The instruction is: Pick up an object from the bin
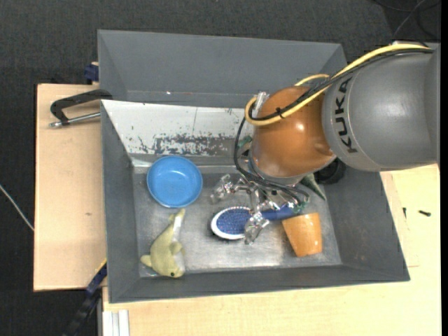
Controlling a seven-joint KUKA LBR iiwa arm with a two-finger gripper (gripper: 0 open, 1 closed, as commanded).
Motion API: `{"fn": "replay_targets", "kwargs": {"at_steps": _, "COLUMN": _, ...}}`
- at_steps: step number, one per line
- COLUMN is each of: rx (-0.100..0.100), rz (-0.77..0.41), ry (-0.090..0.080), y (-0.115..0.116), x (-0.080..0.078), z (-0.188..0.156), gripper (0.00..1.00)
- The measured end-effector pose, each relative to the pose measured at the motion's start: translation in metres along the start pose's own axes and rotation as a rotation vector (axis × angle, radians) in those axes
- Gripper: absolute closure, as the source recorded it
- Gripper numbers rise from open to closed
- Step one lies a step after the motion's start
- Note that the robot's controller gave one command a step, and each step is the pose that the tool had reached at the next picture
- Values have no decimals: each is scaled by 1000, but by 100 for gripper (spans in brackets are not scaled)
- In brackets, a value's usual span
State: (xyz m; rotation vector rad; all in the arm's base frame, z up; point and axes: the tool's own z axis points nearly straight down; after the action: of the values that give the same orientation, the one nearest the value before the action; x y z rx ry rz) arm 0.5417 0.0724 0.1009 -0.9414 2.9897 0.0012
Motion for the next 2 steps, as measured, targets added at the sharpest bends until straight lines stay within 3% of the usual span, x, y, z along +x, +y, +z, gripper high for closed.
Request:
{"fn": "replay_targets", "kwargs": {"at_steps": 1, "rx": -1, "rz": -28, "ry": -1, "y": -24, "x": 16, "z": 29, "gripper": 0}}
{"fn": "replay_targets", "kwargs": {"at_steps": 2, "rx": -2, "rz": -27, "ry": 1, "y": -23, "x": 14, "z": 28, "gripper": 0}}
